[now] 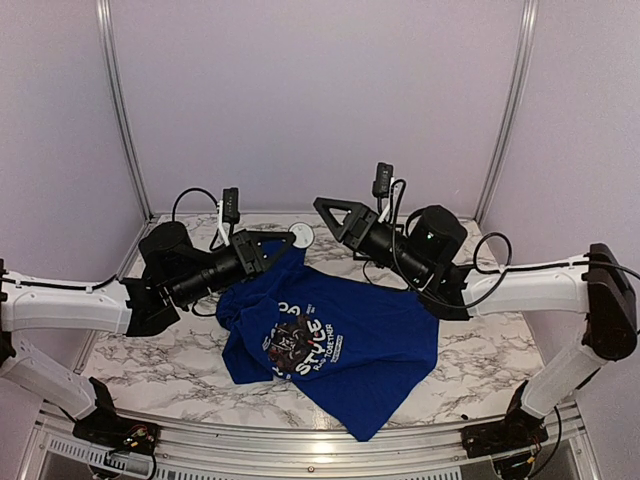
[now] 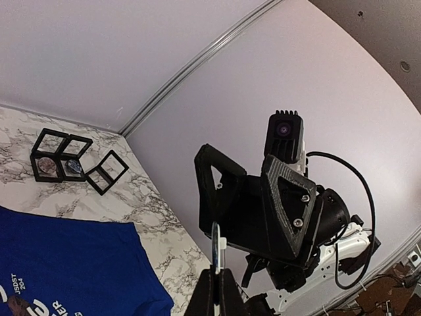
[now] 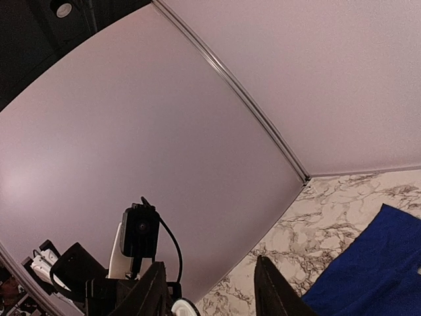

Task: Remove the brooch from the garment
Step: Close the brooch securely, then pass from the left arm to the right

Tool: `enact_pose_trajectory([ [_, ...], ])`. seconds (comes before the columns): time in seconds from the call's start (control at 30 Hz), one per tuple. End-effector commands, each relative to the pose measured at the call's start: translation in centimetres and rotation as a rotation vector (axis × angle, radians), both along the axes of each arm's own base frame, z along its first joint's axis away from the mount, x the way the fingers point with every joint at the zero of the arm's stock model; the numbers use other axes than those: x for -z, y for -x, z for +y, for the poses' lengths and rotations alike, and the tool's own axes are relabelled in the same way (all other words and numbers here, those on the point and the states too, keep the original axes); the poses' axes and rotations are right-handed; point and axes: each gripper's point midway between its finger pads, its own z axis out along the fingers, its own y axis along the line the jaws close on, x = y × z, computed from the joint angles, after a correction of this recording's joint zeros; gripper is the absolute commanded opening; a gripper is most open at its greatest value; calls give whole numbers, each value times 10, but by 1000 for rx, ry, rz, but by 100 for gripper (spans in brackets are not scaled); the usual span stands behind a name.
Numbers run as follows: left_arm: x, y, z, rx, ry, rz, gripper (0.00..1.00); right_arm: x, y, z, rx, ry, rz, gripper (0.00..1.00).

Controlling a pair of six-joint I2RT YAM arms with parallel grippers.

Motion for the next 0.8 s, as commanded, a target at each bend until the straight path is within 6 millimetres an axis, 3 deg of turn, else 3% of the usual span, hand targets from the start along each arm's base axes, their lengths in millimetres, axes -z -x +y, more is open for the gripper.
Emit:
enact_pose_trajectory([
  [0.0,-30,13,5,94,36,-103,0,-8,9,-6,-59,35,-31,45],
  [0.17,-46,28,2,183,12,-192,0,-11,22,-15,-100,90,-55,53],
  [0.33,-48,38,0,217,-108,-335,0,-18,36,-21,-158,143,-65,60],
  [0.57,-57,23,15,43,-412,-687,0,-35,39,-30,-141,152,-48,61],
  [0.77,-65,9,26,-81,-616,-897,0,-47,37,-26,-161,143,4,60],
])
